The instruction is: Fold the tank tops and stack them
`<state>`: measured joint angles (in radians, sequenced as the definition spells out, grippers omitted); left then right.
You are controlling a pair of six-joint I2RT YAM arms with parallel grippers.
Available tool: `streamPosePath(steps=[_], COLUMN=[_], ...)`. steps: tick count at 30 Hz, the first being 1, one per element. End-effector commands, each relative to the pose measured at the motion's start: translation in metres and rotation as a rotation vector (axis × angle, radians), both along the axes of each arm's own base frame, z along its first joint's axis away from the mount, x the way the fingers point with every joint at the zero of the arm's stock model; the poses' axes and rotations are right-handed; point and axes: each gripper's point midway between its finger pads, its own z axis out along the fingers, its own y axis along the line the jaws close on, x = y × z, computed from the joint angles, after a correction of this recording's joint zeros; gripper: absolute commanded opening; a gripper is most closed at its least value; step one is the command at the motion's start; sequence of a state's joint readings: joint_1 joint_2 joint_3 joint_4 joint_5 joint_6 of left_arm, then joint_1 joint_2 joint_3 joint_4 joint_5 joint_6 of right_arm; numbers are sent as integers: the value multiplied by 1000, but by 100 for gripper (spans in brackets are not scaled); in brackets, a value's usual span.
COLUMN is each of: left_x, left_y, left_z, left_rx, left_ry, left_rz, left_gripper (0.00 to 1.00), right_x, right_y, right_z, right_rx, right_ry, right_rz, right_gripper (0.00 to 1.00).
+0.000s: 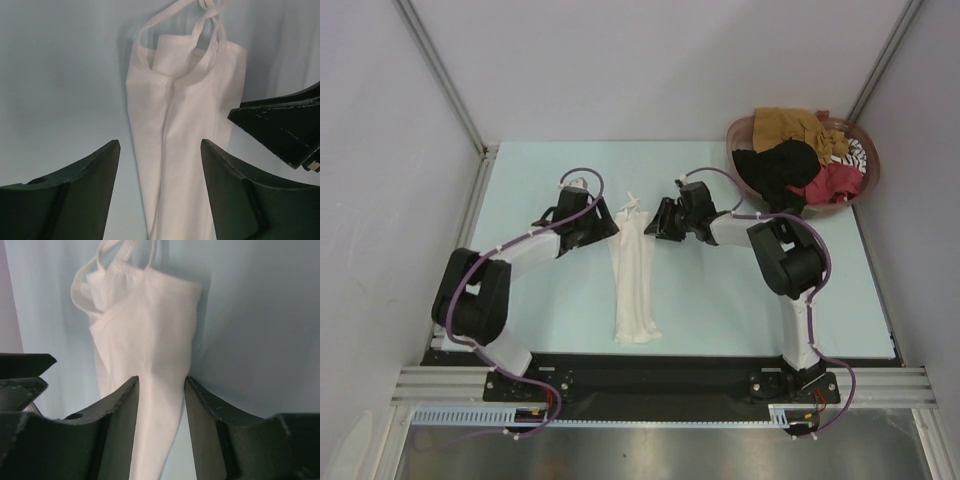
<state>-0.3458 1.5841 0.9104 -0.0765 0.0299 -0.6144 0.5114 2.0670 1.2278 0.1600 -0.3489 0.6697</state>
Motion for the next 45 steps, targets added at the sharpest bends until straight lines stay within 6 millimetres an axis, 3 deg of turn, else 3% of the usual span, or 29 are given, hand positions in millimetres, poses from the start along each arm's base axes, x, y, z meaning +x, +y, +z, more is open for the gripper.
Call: streamPosePath(steps=[1,4,11,17,18,20,21,25,32,33,34,35,39,41,42,45], left_x=[28,34,48,58,60,64,70,91,110,109,107,105,89,81,78,52], left_y=[-9,-9,-5,5,7,6,11,11,11,12,12,10,9,8,5,9], left_z=[10,-16,-31,-33,-33,-32,-31,-22,-16,-16,-16,-16,-17,0,6,27], left_rx=[-47,-15,18,-17,-9,1,26,78,122,122,119,112,91,88,88,83], left_ry=[-16,62,125,106,106,111,101,93,89,89,85,82,69,24,-8,-82], left_rz=[36,55,86,121,128,128,148,142,128,128,127,121,94,69,63,51], left_gripper=[71,68,63,28,19,10,1,0,0,0,0,0,15,23,33,43], right_x=[16,33,46,54,56,60,62,74,103,101,104,106,100,95,94,80], right_y=[8,6,-1,-5,-8,-10,-12,-22,-31,-32,-32,-32,-35,-38,-41,-49], right_z=[-2,-3,-5,-3,-2,1,1,8,23,12,13,13,20,26,29,47], right_rx=[24,11,-11,-19,-21,-19,-18,-7,-9,-27,-31,-31,-38,-43,-47,-52], right_ry=[-3,3,0,-6,-8,-14,-12,-25,-53,-24,-26,-25,-27,-40,-50,-101], right_rz=[-4,-28,-50,-58,-64,-66,-69,-78,-71,-63,-57,-53,-55,-53,-56,-62], right_gripper=[47,46,32,18,16,12,9,2,4,6,11,26,41,50,53,65])
